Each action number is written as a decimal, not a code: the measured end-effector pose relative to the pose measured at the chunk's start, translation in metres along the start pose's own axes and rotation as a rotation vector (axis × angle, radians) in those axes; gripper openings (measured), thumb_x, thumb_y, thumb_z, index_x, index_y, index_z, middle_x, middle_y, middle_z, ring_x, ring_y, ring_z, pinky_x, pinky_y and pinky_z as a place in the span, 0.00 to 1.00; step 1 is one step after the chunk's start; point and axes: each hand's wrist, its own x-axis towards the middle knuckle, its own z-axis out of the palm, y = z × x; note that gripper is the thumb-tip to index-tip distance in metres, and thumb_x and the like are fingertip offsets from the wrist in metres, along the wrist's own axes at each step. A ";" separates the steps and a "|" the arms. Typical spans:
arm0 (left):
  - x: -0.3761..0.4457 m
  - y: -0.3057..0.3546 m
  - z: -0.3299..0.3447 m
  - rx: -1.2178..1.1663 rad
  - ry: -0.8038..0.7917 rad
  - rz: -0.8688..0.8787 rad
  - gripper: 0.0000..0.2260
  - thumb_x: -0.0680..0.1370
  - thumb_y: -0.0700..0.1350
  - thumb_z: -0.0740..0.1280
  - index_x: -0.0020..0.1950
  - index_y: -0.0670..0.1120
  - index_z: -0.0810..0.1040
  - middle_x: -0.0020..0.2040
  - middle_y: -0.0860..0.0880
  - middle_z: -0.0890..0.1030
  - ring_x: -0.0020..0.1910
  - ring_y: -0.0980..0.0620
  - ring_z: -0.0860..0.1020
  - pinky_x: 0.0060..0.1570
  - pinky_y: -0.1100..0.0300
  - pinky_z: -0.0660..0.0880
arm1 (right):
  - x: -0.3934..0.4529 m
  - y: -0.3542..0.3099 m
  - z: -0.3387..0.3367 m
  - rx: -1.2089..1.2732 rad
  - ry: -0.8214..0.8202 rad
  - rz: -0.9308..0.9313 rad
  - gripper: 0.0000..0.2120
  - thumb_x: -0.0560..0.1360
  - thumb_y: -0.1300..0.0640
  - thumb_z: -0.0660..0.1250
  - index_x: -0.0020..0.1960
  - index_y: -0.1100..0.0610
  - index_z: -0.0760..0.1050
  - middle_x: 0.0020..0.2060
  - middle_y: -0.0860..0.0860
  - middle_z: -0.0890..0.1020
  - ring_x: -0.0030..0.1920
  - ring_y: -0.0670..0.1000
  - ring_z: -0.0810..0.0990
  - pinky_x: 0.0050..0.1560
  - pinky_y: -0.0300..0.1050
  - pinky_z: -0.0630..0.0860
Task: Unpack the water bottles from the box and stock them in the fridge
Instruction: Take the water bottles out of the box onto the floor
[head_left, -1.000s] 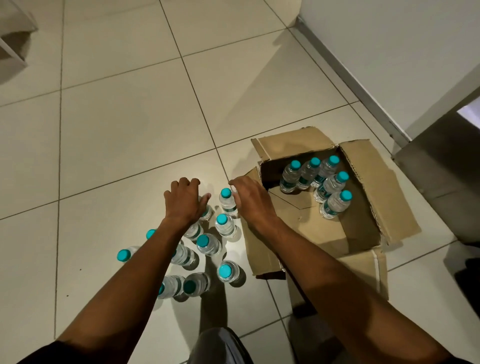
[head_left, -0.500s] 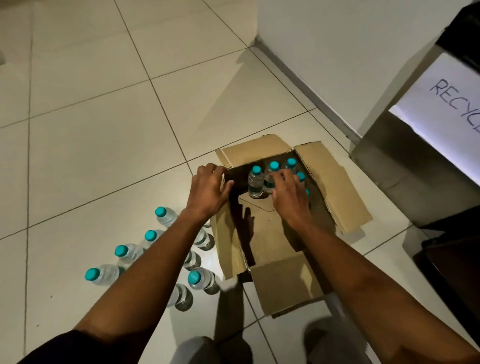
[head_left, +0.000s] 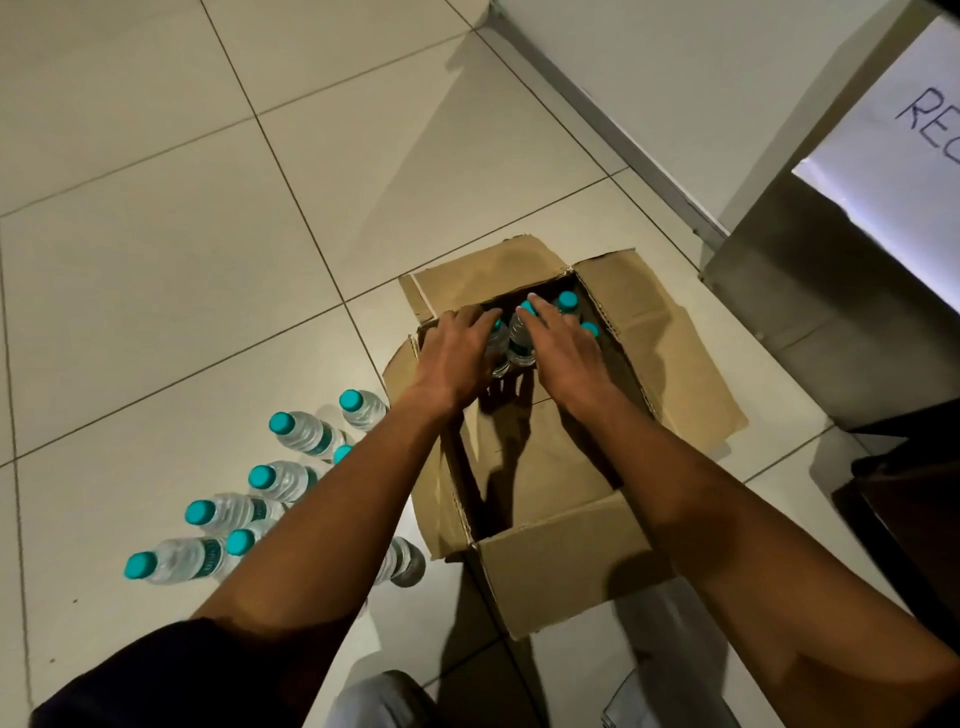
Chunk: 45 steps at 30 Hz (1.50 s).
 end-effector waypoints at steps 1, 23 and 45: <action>0.004 0.001 0.004 0.031 -0.028 0.003 0.28 0.79 0.49 0.65 0.77 0.49 0.60 0.74 0.44 0.65 0.68 0.42 0.67 0.65 0.48 0.69 | 0.003 0.001 0.001 -0.004 -0.008 -0.007 0.41 0.71 0.70 0.70 0.78 0.53 0.56 0.78 0.52 0.55 0.69 0.59 0.67 0.64 0.55 0.72; -0.013 -0.001 0.025 -0.208 0.043 0.006 0.15 0.76 0.40 0.70 0.62 0.43 0.77 0.57 0.44 0.73 0.53 0.49 0.74 0.53 0.59 0.75 | -0.006 -0.003 0.004 0.105 0.004 0.061 0.27 0.71 0.68 0.72 0.66 0.57 0.68 0.65 0.57 0.68 0.61 0.57 0.74 0.58 0.50 0.77; -0.091 -0.044 -0.081 -0.312 0.471 0.021 0.10 0.76 0.44 0.70 0.54 0.42 0.78 0.48 0.44 0.79 0.46 0.49 0.75 0.47 0.52 0.76 | -0.057 -0.052 -0.082 0.116 0.205 -0.201 0.19 0.79 0.62 0.65 0.68 0.60 0.70 0.62 0.59 0.72 0.57 0.55 0.76 0.56 0.46 0.76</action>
